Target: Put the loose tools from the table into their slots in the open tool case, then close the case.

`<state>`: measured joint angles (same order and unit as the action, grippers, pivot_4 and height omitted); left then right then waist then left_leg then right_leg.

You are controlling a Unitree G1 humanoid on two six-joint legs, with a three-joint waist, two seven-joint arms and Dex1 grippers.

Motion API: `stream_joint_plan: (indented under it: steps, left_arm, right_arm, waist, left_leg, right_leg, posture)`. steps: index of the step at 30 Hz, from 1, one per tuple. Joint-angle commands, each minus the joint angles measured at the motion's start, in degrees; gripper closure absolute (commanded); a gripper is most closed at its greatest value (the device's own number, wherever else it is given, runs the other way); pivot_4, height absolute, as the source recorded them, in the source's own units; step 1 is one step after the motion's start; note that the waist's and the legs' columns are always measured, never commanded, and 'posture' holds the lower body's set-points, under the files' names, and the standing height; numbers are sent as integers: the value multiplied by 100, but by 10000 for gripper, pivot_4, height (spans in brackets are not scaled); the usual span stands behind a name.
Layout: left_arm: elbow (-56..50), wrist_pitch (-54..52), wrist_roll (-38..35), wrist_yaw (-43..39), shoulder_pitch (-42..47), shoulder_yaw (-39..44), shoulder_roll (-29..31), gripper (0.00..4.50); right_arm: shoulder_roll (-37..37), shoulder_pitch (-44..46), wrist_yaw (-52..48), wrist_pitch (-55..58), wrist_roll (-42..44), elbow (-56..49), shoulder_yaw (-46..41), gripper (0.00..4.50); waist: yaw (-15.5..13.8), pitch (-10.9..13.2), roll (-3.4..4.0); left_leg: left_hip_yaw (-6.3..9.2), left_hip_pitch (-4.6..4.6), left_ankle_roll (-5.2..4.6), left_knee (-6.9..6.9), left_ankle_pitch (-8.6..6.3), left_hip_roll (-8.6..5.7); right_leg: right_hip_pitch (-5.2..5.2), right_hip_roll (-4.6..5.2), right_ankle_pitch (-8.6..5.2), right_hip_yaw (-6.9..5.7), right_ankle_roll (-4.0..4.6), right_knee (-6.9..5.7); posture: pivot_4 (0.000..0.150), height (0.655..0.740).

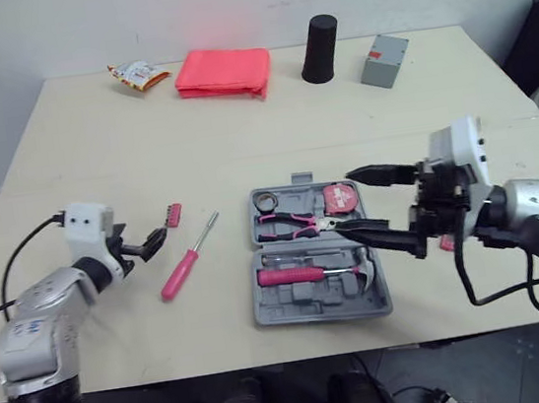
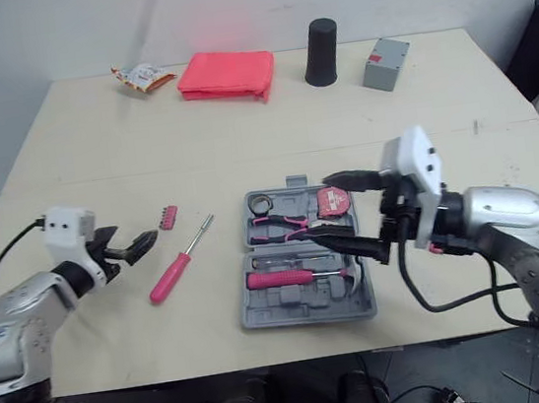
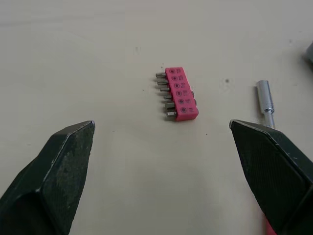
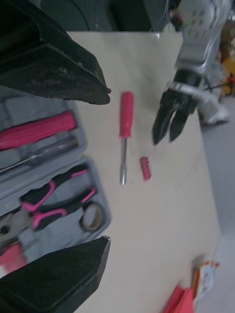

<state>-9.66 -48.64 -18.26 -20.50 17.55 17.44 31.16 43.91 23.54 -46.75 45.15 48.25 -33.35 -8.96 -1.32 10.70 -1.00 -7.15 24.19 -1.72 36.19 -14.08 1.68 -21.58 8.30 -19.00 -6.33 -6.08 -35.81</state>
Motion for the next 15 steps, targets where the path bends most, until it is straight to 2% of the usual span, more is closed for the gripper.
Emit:
stream_joint_plan:
  steps: [1,10,15]
  left_arm:
    - [548,783,565,213,275,-521,-36,212]
    - [1511,1652,897,163,501,-966,-353,212]
    - [1729,1624,863,246,655,-894,-428,212]
  right_arm:
    - [-57,192,3,-54,63,-65,147,0]
    - [-308,237,187,-179,-154,-31,414,0]
    - [-273,126,202,-205,-161,-76,372,0]
  waist:
    - [-13,2,-12]
    - [-13,1,-14]
    - [-20,0,-15]
  left_leg:
    - [0,1,-1,0,1,0]
    - [-8,-2,-11,8,1,-1]
    - [-5,-2,-15,11,4,-3]
  right_leg:
    - [0,0,0,-6,0,1]
    - [0,5,4,-31,-7,-6]
    - [4,9,4,-35,-8,-8]
  posture:
    - [1500,7355]
    - [1500,7355]
    - [1500,7355]
